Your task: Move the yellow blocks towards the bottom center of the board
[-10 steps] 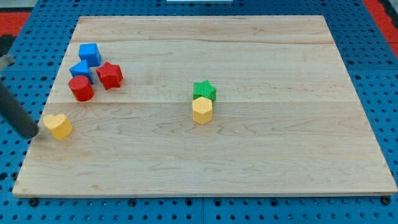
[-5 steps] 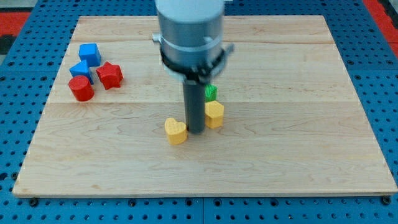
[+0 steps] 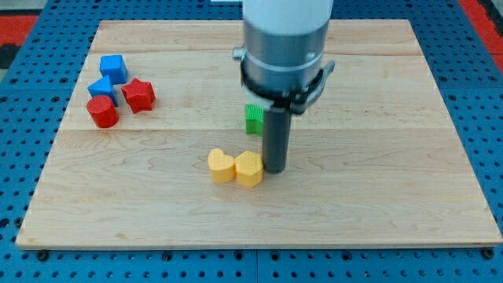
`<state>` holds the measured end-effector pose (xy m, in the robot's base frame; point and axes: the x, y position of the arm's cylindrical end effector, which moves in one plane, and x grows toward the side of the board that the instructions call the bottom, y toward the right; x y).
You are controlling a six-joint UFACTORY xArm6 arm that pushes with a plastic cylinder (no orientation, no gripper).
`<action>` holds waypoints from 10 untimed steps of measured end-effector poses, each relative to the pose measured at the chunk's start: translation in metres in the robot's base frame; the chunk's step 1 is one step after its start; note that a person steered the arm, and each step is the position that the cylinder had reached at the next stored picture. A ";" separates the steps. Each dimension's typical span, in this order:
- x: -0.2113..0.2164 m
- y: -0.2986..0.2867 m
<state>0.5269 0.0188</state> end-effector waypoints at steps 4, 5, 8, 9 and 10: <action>-0.009 -0.059; 0.016 -0.043; -0.047 -0.112; -0.027 -0.114; 0.000 -0.035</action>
